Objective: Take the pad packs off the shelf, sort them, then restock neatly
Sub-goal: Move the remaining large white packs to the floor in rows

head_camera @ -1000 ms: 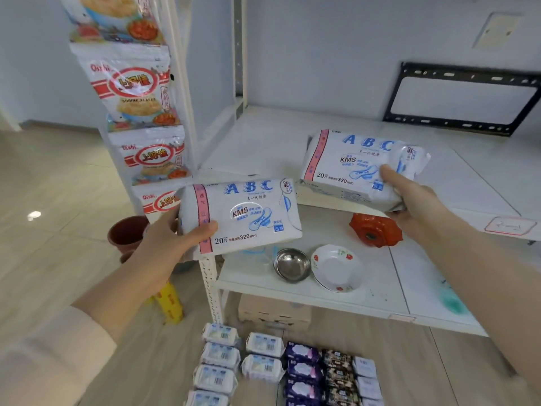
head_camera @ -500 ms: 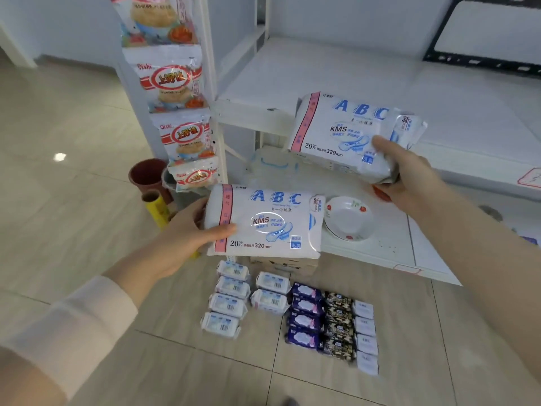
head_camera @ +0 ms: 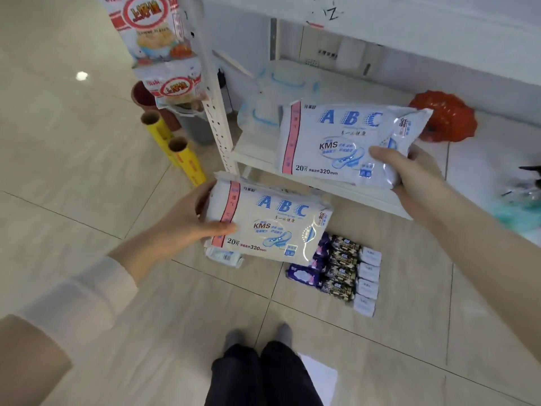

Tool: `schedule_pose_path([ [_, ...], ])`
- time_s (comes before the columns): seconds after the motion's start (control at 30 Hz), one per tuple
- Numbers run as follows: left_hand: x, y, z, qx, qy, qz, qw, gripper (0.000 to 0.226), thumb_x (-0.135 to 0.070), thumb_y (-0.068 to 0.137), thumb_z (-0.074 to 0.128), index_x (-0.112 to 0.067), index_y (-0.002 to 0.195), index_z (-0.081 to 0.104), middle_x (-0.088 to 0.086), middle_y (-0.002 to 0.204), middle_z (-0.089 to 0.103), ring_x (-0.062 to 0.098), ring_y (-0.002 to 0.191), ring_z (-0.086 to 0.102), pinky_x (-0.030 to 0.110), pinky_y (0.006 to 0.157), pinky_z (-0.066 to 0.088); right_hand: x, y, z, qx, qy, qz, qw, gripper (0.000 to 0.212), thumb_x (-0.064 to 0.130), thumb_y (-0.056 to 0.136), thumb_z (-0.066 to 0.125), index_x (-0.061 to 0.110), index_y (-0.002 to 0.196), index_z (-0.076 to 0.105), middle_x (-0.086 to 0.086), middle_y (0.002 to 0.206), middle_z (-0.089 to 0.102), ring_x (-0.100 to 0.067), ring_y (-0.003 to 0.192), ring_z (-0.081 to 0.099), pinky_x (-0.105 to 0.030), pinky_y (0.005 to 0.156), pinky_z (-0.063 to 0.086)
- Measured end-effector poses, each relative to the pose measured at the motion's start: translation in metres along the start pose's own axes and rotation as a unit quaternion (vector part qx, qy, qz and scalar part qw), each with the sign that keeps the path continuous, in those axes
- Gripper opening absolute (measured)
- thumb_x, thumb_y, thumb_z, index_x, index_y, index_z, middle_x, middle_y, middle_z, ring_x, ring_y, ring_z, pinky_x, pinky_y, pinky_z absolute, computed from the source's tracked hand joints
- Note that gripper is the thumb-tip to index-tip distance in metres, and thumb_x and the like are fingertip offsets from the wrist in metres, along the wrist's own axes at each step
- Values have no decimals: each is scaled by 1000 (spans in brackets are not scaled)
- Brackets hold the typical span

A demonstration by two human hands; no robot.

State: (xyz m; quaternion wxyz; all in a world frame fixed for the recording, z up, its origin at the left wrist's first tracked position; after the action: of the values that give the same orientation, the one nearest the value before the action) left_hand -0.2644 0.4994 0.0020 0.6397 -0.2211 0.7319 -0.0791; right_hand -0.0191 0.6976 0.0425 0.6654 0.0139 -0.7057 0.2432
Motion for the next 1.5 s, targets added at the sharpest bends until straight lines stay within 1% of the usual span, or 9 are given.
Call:
schedule_pose_path([
  [0.17, 39, 11, 8, -10, 40, -29, 999, 98, -41, 38, 79, -25, 129, 45, -16, 116, 61, -2, 104, 58, 19, 81, 50, -47, 7, -3, 13, 8, 49, 999, 14, 13, 85, 64, 18, 96, 57, 14, 79, 71, 2, 72, 68, -12, 59, 51],
  [0.3, 68, 23, 17, -5, 37, -48, 998, 90, -40, 38, 78, -35, 121, 44, -21, 114, 58, -12, 98, 57, 8, 76, 47, -84, 10, -1, 20, 55, 89, 994, 29, 10, 86, 61, 7, 114, 54, 1, 92, 74, -13, 80, 71, -28, 64, 59],
  [0.47, 111, 41, 29, 13, 43, -65, 997, 84, -28, 44, 82, -39, 117, 42, -25, 112, 55, -18, 97, 55, 4, 75, 45, -147, 23, -5, -4, 0, 113, 994, 73, 40, 60, 76, 12, 123, 51, -2, 116, 66, -16, 103, 65, -36, 92, 51],
  [0.67, 217, 86, 45, 54, 69, -80, 993, 83, 12, 65, 75, -23, 130, 35, -21, 111, 52, -22, 89, 54, 2, 69, 43, -257, 45, -11, -32, -25, 140, 989, 67, 28, 66, 76, 7, 124, 51, -3, 114, 66, -14, 99, 66, -28, 82, 53],
  [0.87, 349, 144, 58, 80, 99, -91, 988, 91, 2, 65, 79, -18, 140, 30, -27, 113, 46, -29, 90, 48, -1, 70, 41, -378, 88, -11, -76, -53, 148, 985, 75, 34, 58, 85, 11, 121, 52, -1, 113, 67, -19, 100, 66, -42, 92, 51],
  [1.07, 469, 207, 76, 91, 125, -56, 986, 101, -20, 60, 87, -23, 141, 28, -15, 130, 45, -4, 115, 47, 6, 87, 42, -485, 139, 14, -55, -34, 116, 991, 78, 37, 53, 77, 10, 123, 52, 0, 112, 68, -13, 96, 68, -29, 82, 55],
  [1.2, 531, 240, 88, 84, 124, -19, 989, 98, -17, 62, 83, -18, 141, 26, -14, 129, 42, -19, 109, 43, -1, 80, 39, -549, 167, 19, -50, -34, 94, 994, 69, 37, 60, 74, 13, 121, 55, 2, 112, 68, -10, 96, 68, -28, 87, 53],
  [1.37, 583, 265, 96, 81, 103, 13, 991, 94, -24, 60, 82, -24, 139, 32, -12, 129, 50, -3, 116, 50, 16, 85, 49, -598, 186, 21, -34, -36, 53, 997, 67, 33, 63, 73, 11, 123, 53, 0, 114, 67, -12, 97, 68, -25, 84, 55],
  [1.5, 603, 270, 106, 87, 97, 41, 991, 89, -18, 62, 80, -27, 136, 32, -16, 128, 49, -8, 114, 49, 10, 83, 47, -613, 190, 21, -32, -31, 22, 999, 70, 36, 57, 75, 12, 119, 54, 0, 113, 68, -12, 97, 67, -27, 86, 54],
])
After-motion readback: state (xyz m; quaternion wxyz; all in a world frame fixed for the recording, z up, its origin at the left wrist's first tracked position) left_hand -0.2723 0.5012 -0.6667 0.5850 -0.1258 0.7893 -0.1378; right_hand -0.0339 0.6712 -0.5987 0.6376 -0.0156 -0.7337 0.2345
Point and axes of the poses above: each hand's wrist, its own y-axis towards the middle knuckle, its own z-axis out of the palm, x = y × z, the point moved 10 cm from there along y, towards the middle knuckle
